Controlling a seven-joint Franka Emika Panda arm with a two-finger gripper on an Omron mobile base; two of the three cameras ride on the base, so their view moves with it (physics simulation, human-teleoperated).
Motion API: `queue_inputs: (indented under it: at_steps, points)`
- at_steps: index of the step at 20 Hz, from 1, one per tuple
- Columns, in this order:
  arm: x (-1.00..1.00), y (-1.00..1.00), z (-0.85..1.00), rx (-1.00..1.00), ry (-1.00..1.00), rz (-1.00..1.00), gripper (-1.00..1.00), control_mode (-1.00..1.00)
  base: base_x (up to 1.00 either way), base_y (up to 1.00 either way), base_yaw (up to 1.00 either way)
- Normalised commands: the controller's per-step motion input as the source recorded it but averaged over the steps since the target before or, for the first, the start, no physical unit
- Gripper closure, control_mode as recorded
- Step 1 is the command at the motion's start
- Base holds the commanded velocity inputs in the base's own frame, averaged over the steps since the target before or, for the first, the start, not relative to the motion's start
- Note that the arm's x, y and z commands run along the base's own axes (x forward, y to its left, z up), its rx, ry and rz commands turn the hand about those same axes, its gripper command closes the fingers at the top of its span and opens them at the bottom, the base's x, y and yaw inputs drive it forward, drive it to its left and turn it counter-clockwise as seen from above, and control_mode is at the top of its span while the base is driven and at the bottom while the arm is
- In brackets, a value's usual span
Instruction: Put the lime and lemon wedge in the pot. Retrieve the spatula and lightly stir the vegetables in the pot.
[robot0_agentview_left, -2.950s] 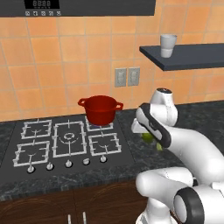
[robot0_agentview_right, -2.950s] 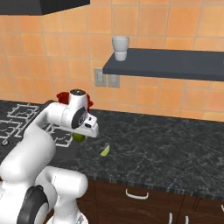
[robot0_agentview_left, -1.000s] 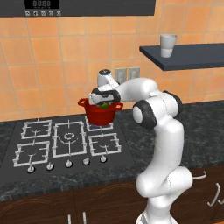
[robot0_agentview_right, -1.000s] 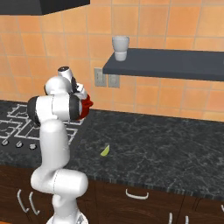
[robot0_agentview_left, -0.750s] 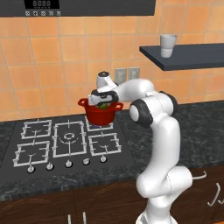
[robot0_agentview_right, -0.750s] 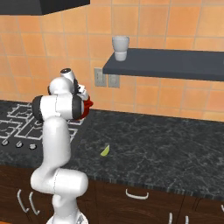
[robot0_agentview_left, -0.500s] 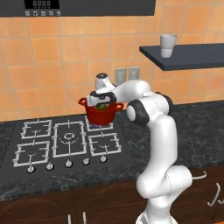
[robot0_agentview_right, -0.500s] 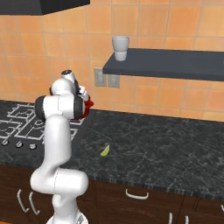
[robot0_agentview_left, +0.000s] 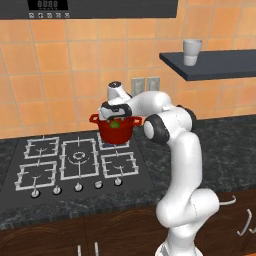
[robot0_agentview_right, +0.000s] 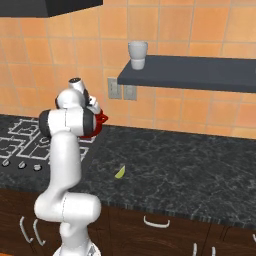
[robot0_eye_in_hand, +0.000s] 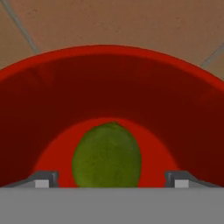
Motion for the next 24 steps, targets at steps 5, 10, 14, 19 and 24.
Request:
queue_inputs:
  at_steps: [5, 10, 14, 19, 24]
  points:
    - [-0.51, -0.08, 0.51, 0.0, -0.04, 0.0, -1.0, -1.0, 0.0, 0.0, 0.0]
    - [-0.99, -0.44, 0.89, 0.0, -0.16, 0.0, -1.0, -1.0, 0.0, 0.0, 0.0]
    - [-1.0, -0.75, 0.59, 0.0, -0.08, 0.0, -1.0, -1.0, 0.0, 0.0, 0.0]
    - [-1.0, -0.83, 0.07, 0.0, 0.0, -0.03, -1.0, -1.0, 0.0, 0.0, 0.0]
    - [-0.96, -0.84, -0.17, 0.0, 0.09, -0.07, -1.0, -1.0, 0.0, 0.0, 0.0]
